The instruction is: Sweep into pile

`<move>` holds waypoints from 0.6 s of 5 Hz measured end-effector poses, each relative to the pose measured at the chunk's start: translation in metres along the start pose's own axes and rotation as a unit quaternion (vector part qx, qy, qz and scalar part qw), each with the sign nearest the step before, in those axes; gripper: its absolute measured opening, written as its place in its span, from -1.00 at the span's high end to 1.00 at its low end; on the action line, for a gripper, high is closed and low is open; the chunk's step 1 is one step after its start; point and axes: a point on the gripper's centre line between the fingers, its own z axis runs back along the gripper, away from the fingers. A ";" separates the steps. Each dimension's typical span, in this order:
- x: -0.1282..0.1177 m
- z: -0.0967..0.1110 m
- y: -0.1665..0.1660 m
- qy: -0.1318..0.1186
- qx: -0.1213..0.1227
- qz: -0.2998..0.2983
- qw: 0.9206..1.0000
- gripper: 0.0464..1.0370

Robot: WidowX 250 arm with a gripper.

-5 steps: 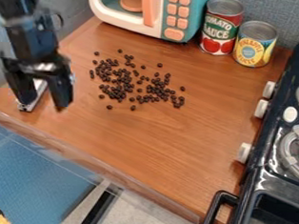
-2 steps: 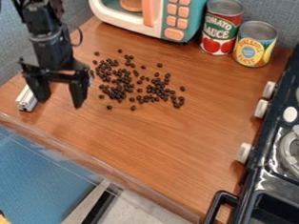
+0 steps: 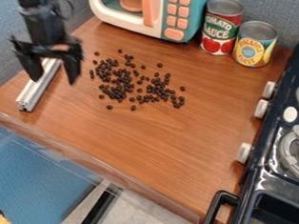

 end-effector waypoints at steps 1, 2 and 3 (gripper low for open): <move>0.008 0.008 0.015 -0.003 0.010 0.020 1.000 -0.93; 0.010 -0.007 0.024 0.010 0.024 0.024 0.999 -0.93; 0.011 -0.022 0.029 0.012 0.034 0.027 0.999 -0.93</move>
